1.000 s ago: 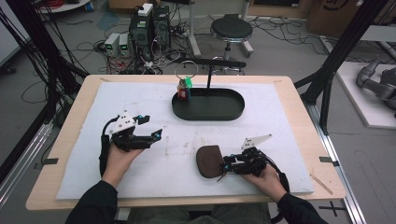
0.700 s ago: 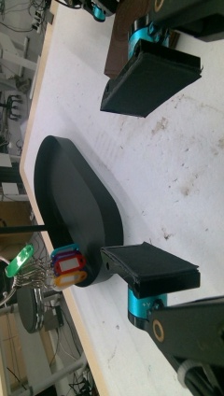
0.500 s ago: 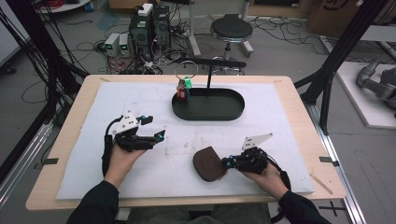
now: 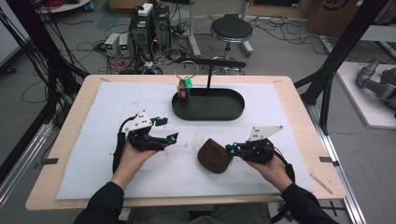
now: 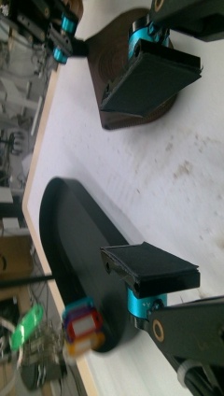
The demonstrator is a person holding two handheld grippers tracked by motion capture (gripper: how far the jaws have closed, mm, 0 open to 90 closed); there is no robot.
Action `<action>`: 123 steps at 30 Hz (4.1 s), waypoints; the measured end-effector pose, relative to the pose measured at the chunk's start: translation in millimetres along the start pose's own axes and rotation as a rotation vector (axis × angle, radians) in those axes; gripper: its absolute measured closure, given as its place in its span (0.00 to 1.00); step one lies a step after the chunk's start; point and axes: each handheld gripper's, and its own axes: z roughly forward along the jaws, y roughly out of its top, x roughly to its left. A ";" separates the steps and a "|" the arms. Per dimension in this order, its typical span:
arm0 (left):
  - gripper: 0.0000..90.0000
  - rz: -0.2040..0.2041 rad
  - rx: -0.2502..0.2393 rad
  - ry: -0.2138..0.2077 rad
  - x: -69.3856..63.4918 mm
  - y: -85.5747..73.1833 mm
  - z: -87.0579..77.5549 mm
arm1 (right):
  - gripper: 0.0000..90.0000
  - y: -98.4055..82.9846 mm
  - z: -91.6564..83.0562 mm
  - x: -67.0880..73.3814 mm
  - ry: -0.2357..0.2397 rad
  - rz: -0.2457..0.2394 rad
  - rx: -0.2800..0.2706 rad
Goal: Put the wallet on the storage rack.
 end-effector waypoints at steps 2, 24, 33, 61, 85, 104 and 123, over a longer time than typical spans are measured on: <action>0.29 -0.012 0.014 -0.033 -1.7 1.3 8.4 | 1.00 4.2 -0.8 0.3 -0.005 -0.014 -0.004; 0.33 -0.068 0.143 -0.151 -18.0 -0.3 57.5 | 0.87 -9.6 -6.4 -14.3 -0.043 0.094 0.003; 0.33 -0.040 0.128 -0.149 -20.3 -0.4 50.0 | 0.63 -33.3 2.0 -27.5 -0.032 0.242 0.109; 0.33 -0.035 0.106 -0.141 -18.1 0.2 45.0 | 0.86 -29.7 4.4 -26.8 0.031 0.221 0.128; 0.33 -0.120 0.191 -0.342 -17.1 -15.1 75.9 | 0.89 -2.6 -2.1 2.2 0.033 -0.094 0.023; 0.63 -0.079 0.212 -0.450 -23.3 -14.3 77.5 | 0.88 -2.3 -2.0 5.5 0.068 -0.174 0.006; 0.72 -0.022 0.113 -0.402 -36.7 -13.6 66.2 | 0.42 -18.8 9.3 -12.8 0.191 0.085 0.052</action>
